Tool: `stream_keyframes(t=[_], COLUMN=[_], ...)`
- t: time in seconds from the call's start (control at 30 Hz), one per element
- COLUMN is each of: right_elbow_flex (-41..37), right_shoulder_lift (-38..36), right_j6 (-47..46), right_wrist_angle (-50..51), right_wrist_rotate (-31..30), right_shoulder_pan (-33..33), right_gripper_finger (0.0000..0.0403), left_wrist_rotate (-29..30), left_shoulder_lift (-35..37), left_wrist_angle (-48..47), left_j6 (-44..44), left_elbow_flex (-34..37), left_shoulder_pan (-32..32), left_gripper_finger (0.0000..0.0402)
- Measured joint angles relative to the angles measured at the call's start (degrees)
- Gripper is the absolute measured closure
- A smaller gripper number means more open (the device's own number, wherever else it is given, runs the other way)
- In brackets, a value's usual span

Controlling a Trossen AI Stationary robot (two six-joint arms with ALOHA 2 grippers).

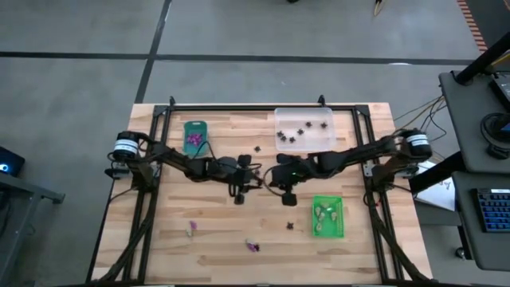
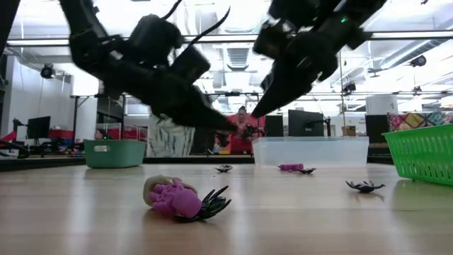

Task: Sort Halloween decoration
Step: Put the black spider toy into the white bin

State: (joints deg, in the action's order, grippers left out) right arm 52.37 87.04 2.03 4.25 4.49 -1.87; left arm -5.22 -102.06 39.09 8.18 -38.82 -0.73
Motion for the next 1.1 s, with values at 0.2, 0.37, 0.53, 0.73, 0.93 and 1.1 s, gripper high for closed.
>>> stream_keyframes(t=[0.2,0.37,0.53,0.73,0.93,1.1], right_elbow_flex=[-5.8,-10.2,-13.6,-16.3,-16.4,-16.4], right_shoulder_lift=[-10.6,-19.2,-24.2,-25.7,-25.4,-25.5], right_j6=[1.6,2.7,3.6,4.4,4.3,4.1], right_wrist_angle=[0.2,-0.4,-3.4,-8.0,-8.0,-8.3], right_wrist_rotate=[0.0,0.0,-0.2,-0.6,-1.6,-1.6], right_shoulder_pan=[0.0,0.0,0.0,0.0,0.0,0.0], right_gripper_finger=[0.0394,0.0394,0.0394,0.0394,0.0394,0.0394], left_wrist_rotate=[0.0,-0.2,-0.3,-0.3,-0.3,-0.4], left_shoulder_lift=[0.0,0.0,0.0,-3.0,-12.0,-18.5], left_wrist_angle=[-5.8,-10.0,-10.5,-10.3,-14.3,-25.6], left_j6=[5.7,9.4,8.9,0.7,-4.7,-4.3], left_elbow_flex=[-9.7,-16.2,-20.4,-27.1,-37.6,-47.3], left_shoulder_pan=[-3.7,-8.3,-13.7,-18.7,-20.9,-21.9], left_gripper_finger=[0.0308,0.0308,0.0308,0.0308,0.0308,0.0308])
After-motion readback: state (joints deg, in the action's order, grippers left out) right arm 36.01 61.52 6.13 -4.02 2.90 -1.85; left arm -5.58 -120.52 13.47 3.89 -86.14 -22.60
